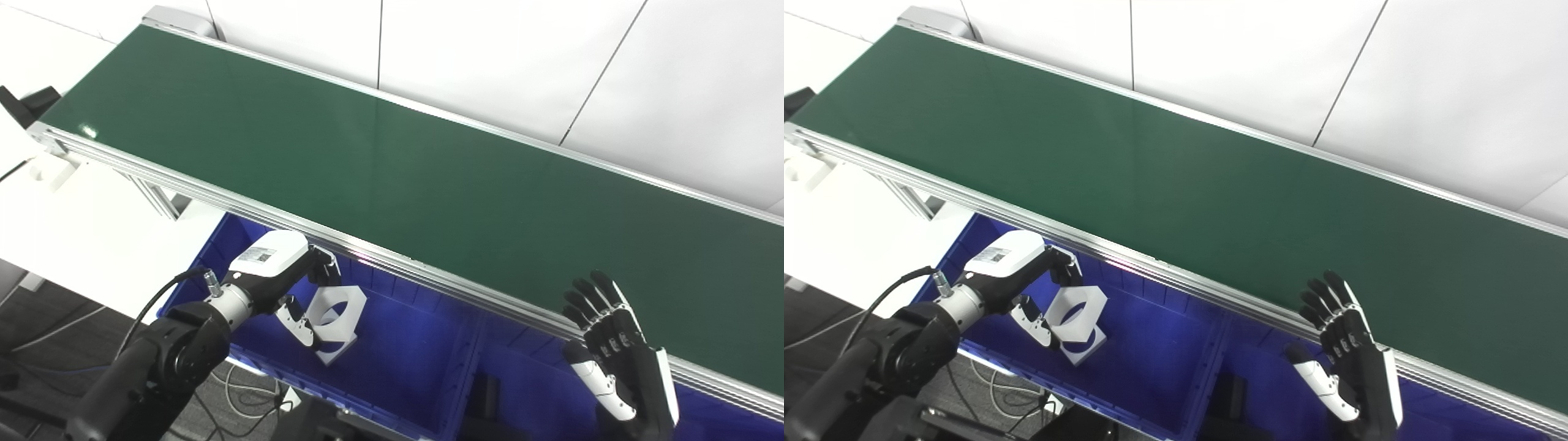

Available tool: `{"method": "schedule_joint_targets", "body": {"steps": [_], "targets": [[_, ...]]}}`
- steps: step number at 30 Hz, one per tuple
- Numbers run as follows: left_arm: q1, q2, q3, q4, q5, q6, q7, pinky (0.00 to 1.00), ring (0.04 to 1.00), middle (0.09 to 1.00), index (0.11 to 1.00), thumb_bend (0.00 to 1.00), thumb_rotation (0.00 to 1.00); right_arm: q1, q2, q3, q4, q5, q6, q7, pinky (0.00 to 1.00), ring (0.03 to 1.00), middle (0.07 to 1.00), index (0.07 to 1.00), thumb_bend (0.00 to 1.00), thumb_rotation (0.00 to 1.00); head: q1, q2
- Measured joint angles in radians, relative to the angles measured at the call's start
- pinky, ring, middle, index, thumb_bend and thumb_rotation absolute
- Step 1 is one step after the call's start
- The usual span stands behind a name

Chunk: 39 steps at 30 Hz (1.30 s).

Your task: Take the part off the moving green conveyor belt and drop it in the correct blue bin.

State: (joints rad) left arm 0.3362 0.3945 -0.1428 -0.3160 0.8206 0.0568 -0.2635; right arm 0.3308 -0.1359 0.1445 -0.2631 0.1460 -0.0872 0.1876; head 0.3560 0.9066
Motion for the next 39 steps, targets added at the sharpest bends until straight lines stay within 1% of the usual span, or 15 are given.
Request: {"method": "schedule_joint_targets", "body": {"steps": [3, 9, 15, 17, 18, 19, 21, 22, 23, 25, 27, 29, 32, 37, 39], "targets": [[0.000, 0.000, -0.011, 0.041, 0.012, -0.001, 0.010, 0.69, 0.566, 0.515, 0.470, 0.52, 0.00, 0.002, 0.000, 0.000, 0.000, 0.000, 0.000, 0.000, 0.81, 0.843, 0.860, 0.905, 0.66, 0.39, -0.003, -0.002], [-0.006, 0.000, -0.024, 0.079, 0.020, -0.006, 0.038, 0.73, 0.600, 0.525, 0.461, 0.52, 0.00, 0.001, 0.003, 0.002, 0.000, -0.007, 0.001, 0.000, 0.81, 0.845, 0.860, 0.906, 0.66, 0.40, -0.014, -0.009], [-0.016, 0.003, -0.046, 0.088, 0.046, -0.007, 0.039, 0.72, 0.586, 0.510, 0.476, 0.52, 0.00, 0.002, 0.008, 0.003, 0.000, -0.012, 0.001, 0.000, 0.81, 0.842, 0.857, 0.903, 0.66, 0.40, -0.023, -0.014], [-0.018, 0.003, -0.045, 0.088, 0.056, -0.006, 0.042, 0.67, 0.571, 0.494, 0.489, 0.52, 0.00, 0.002, 0.008, 0.004, 0.000, -0.015, 0.001, 0.000, 0.81, 0.842, 0.858, 0.905, 0.66, 0.40, -0.026, -0.015], [-0.019, 0.003, -0.045, 0.088, 0.061, -0.006, 0.047, 0.65, 0.590, 0.495, 0.492, 0.52, 0.00, 0.002, 0.008, 0.004, 0.000, -0.017, 0.001, 0.000, 0.81, 0.842, 0.858, 0.905, 0.66, 0.40, -0.026, -0.015], [-0.019, 0.003, -0.045, 0.089, 0.062, -0.006, 0.050, 0.66, 0.650, 0.606, 0.496, 0.52, 0.03, 0.002, 0.008, 0.004, 0.000, -0.017, 0.001, 0.000, 0.81, 0.842, 0.858, 0.906, 0.66, 0.40, -0.029, -0.018], [-0.019, 0.003, -0.044, 0.089, 0.064, -0.006, 0.052, 0.67, 0.682, 0.675, 0.498, 0.52, 0.05, 0.002, 0.010, 0.005, 0.000, -0.018, 0.001, 0.000, 0.81, 0.842, 0.858, 0.907, 0.66, 0.40, -0.031, -0.020], [-0.019, 0.003, -0.045, 0.088, 0.069, -0.005, 0.052, 0.67, 0.724, 0.757, 0.692, 0.67, 0.05, 0.002, 0.010, 0.005, 0.000, -0.018, 0.001, 0.000, 0.80, 0.841, 0.858, 0.905, 0.66, 0.40, -0.037, -0.021], [-0.019, 0.003, -0.045, 0.088, 0.079, -0.002, 0.052, 0.68, 0.752, 0.803, 0.777, 0.74, 0.04, 0.002, 0.011, 0.006, 0.000, -0.020, 0.001, 0.000, 0.80, 0.840, 0.857, 0.904, 0.66, 0.40, -0.037, -0.022], [-0.017, 0.003, -0.043, 0.088, 0.087, 0.007, 0.052, 0.71, 0.822, 0.881, 0.881, 0.82, 0.03, 0.002, 0.013, 0.006, 0.000, -0.022, 0.000, 0.000, 0.79, 0.835, 0.853, 0.900, 0.67, 0.40, -0.038, -0.025], [-0.016, 0.003, -0.042, 0.087, 0.090, 0.012, 0.052, 0.76, 0.889, 0.944, 0.949, 0.87, 0.04, 0.003, 0.014, 0.006, 0.001, -0.025, 0.000, 0.000, 0.79, 0.831, 0.851, 0.899, 0.67, 0.40, -0.041, -0.026], [-0.016, 0.003, -0.042, 0.085, 0.091, 0.021, 0.049, 0.79, 0.914, 0.967, 0.982, 0.88, 0.04, 0.003, 0.016, 0.006, 0.001, -0.027, 0.000, 0.000, 0.79, 0.833, 0.854, 0.901, 0.67, 0.39, -0.041, -0.026], [-0.015, 0.003, -0.042, 0.081, 0.096, 0.039, 0.042, 0.82, 0.925, 0.975, 0.999, 0.89, 0.04, 0.003, 0.016, 0.006, 0.001, -0.026, 0.000, 0.000, 0.80, 0.838, 0.858, 0.902, 0.66, 0.38, -0.043, -0.026], [-0.011, 0.003, -0.045, 0.073, 0.098, 0.052, 0.023, 0.83, 0.925, 0.970, 0.995, 0.90, 0.01, 0.004, 0.016, 0.006, 0.003, -0.025, 0.000, 0.000, 0.79, 0.831, 0.855, 0.900, 0.67, 0.38, -0.052, -0.034], [-0.009, 0.003, -0.044, 0.062, 0.107, 0.053, 0.023, 0.82, 0.912, 0.957, 0.983, 0.89, 0.01, 0.004, 0.016, 0.006, 0.005, -0.026, 0.000, 0.000, 0.79, 0.832, 0.853, 0.901, 0.67, 0.38, -0.058, -0.035]]}}
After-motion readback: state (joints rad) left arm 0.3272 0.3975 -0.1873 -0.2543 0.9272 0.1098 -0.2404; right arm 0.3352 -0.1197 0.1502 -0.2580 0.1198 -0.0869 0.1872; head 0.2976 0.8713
